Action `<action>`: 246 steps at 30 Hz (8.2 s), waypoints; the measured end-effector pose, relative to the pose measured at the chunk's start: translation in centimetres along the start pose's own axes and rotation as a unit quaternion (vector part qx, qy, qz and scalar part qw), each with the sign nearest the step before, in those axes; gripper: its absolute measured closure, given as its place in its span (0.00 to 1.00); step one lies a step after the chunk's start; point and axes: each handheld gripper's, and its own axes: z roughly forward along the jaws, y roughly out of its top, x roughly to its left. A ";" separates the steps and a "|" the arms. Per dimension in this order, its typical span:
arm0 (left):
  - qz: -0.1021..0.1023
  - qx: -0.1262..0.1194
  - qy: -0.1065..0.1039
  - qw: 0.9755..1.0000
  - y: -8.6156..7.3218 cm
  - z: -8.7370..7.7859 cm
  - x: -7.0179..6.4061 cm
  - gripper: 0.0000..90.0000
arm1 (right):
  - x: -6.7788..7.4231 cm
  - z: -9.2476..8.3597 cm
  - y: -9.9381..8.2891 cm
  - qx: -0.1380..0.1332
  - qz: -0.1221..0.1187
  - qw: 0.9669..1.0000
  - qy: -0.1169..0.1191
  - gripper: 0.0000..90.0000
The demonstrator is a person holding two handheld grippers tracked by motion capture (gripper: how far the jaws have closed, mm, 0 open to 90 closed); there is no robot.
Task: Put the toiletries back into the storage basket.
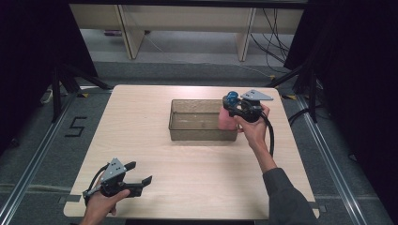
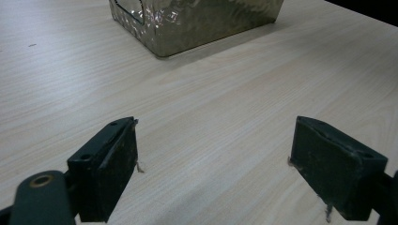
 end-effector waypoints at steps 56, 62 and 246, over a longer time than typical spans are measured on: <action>-0.001 -0.001 0.006 1.000 0.1 -0.1 0.0 0.16 | 0.5 0.8 -3.6 0.007 -0.017 1.000 -0.005 0.60; 0.002 0.001 0.004 1.000 0.1 -0.1 -0.2 0.16 | 0.6 1.1 -3.7 -0.004 -0.016 1.000 -0.010 0.59; 0.005 -0.001 0.009 1.000 0.0 -0.4 -0.1 0.16 | 7.0 -9.7 -7.7 -0.020 0.054 0.996 0.072 0.23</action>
